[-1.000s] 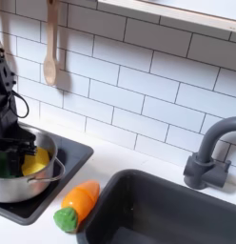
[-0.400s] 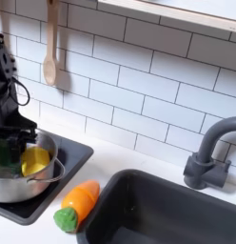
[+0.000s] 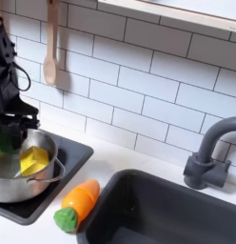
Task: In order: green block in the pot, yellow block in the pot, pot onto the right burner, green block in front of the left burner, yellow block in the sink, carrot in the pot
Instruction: 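Take the green block out of the pot and put it in front of the left burner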
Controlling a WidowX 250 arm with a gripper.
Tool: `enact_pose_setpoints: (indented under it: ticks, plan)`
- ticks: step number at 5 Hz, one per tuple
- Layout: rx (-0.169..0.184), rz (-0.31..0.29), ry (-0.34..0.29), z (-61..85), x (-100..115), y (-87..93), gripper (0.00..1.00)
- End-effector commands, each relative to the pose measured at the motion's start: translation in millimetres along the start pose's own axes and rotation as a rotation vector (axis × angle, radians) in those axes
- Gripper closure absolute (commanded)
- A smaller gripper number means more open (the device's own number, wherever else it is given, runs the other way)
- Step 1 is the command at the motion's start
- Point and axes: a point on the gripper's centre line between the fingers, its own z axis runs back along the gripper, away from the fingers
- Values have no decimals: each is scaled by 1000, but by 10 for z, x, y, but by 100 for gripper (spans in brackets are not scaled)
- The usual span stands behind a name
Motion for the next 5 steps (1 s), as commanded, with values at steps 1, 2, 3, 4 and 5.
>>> enact_pose_setpoints:
  ticks: [1,2,3,4,5]
  plan:
    - [27,60,-38,241,26,146,100]
    - [39,123,-35,240,-3,255,100]
    - [69,159,-45,293,-41,388,100]
    - [90,194,-46,283,-61,509,100]
    - [103,228,-55,267,-83,643,100]
